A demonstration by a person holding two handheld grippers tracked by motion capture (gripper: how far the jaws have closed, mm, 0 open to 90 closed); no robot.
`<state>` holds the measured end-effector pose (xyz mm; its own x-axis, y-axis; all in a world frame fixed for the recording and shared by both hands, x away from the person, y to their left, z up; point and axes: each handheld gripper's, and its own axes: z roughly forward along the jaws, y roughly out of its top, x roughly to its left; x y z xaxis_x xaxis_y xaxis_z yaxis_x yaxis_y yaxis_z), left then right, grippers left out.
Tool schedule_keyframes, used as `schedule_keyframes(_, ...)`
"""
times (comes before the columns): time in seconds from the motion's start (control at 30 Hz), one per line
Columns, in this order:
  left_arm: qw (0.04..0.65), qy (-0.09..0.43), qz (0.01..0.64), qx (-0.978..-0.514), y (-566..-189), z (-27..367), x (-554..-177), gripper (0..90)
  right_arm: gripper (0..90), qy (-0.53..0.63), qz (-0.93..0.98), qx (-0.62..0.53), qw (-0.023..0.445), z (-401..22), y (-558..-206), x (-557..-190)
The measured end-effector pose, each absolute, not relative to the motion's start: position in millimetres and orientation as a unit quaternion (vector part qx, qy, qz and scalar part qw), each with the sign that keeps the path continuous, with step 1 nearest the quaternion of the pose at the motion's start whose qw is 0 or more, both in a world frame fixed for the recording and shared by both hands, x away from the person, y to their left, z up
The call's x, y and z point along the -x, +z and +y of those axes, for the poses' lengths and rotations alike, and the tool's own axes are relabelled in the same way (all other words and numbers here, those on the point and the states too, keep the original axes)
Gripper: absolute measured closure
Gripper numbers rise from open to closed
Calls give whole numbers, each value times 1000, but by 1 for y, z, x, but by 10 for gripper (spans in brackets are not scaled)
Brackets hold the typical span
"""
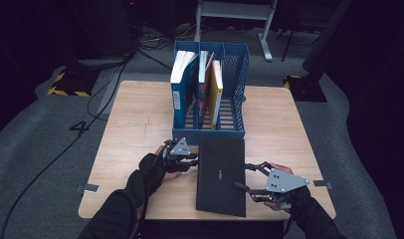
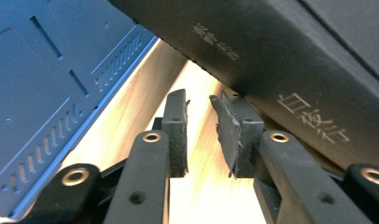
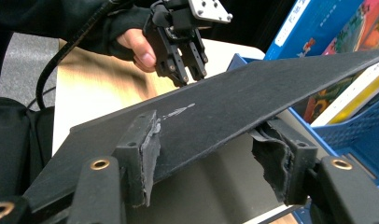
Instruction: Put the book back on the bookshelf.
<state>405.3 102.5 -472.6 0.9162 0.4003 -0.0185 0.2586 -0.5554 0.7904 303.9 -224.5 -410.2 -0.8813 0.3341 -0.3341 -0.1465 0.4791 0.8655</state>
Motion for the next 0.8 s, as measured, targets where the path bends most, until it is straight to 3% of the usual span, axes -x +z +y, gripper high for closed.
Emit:
schedule_keyframes(0.27, 469, 66, 177, -863, -466, 101, -405, 892, 426, 503, 827, -29, 250, -223, -406, -294)
schedule_keyframes(0.67, 514, 90, 189, -832, -442, 103, -404, 900, 535, 508, 822, -37, 254, -227, -406, -296)
schedule_keyframes(0.73, 571, 63, 163, -802, -426, 108, -402, 900, 533, 503, 824, -52, 257, -228, -406, -299)
schedule_keyframes(0.8, 556, 100, 137, -814, -410, 97, -392, 896, 533, 505, 825, -75, 241, -231, -408, -306)
